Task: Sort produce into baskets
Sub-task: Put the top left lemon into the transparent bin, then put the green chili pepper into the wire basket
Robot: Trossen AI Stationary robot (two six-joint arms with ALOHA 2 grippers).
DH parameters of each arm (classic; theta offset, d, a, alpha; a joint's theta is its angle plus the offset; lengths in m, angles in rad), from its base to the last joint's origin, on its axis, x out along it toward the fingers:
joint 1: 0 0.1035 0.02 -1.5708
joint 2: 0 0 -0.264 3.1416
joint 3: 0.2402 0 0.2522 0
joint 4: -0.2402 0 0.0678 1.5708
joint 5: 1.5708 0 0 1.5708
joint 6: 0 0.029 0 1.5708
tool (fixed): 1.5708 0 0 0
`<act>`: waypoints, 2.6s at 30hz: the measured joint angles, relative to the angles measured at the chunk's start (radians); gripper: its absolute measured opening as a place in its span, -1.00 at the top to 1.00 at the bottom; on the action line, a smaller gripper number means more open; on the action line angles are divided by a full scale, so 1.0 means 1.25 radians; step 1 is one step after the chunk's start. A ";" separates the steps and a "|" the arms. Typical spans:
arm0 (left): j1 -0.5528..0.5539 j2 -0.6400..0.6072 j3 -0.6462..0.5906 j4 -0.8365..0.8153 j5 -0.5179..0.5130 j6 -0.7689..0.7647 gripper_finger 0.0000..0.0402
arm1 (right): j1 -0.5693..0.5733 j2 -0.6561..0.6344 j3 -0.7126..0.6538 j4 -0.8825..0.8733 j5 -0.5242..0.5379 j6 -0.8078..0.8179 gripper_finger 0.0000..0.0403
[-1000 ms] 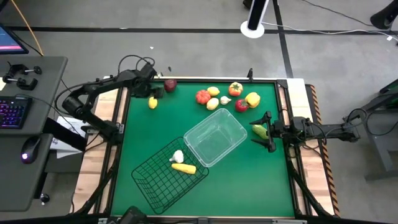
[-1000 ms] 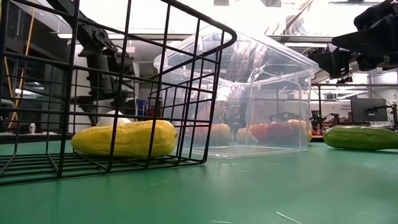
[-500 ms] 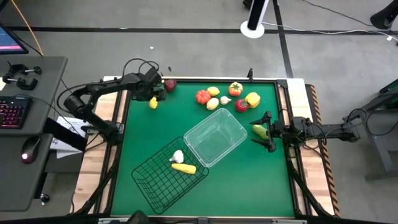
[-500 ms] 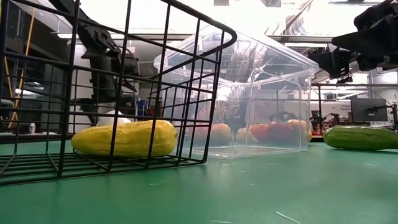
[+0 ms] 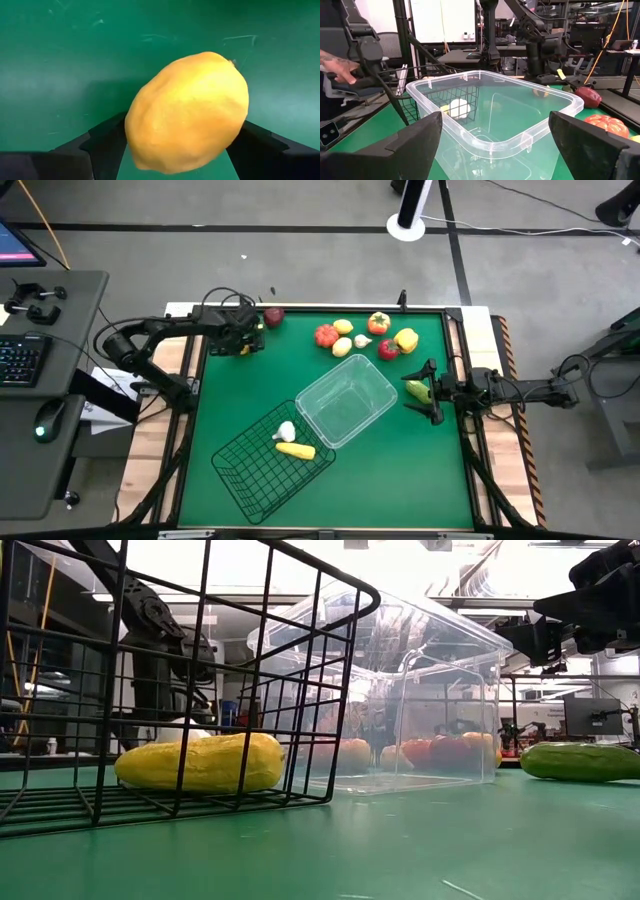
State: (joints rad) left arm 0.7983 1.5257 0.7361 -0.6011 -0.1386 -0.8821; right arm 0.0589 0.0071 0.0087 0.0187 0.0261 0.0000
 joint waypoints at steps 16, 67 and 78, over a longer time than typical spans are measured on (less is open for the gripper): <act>0.022 -0.001 0.000 0.118 -0.074 0.267 -0.45 | 0.000 0.000 0.000 0.000 0.000 0.000 -0.79; -0.653 -0.052 0.223 0.573 0.053 0.277 -0.07 | 0.000 0.000 0.000 0.000 0.000 0.000 -0.79; -0.555 0.050 0.501 0.208 0.130 0.468 -0.53 | 0.000 0.000 0.000 0.000 0.000 0.000 -0.79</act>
State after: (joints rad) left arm 0.1041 1.5881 1.3618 -0.3414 0.0241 -0.2975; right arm 0.0589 0.0071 0.0086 0.0189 0.0261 -0.0002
